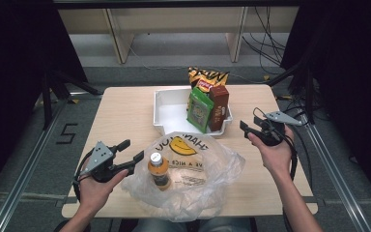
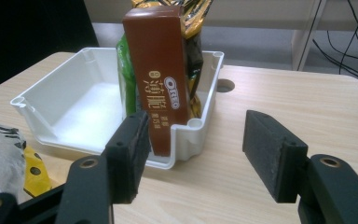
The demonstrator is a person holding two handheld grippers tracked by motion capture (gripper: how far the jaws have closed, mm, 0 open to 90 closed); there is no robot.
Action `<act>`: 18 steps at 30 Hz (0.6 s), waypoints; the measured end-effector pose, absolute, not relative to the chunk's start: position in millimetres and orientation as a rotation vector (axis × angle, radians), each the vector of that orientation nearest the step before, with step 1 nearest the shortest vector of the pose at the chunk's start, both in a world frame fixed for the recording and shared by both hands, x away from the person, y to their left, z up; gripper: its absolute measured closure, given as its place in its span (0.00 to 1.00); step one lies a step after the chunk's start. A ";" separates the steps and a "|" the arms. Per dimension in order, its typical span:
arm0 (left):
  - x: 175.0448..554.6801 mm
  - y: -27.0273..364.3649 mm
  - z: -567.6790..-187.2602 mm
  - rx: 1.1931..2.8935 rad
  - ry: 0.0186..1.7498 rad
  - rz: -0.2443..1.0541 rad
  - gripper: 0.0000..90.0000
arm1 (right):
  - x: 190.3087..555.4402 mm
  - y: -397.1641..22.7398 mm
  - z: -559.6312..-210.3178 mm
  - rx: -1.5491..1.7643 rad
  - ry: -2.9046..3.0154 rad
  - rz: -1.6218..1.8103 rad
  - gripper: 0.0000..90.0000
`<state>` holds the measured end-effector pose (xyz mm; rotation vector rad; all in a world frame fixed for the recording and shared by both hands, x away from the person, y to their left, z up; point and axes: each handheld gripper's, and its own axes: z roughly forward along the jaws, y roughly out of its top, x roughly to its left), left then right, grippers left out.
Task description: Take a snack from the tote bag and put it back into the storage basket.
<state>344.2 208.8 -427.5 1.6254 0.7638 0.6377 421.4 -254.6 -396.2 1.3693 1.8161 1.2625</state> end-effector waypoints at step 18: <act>341.4 207.2 -429.3 1.628 0.782 0.636 0.38 | 420.2 -267.2 -397.0 1.388 1.795 1.257 0.45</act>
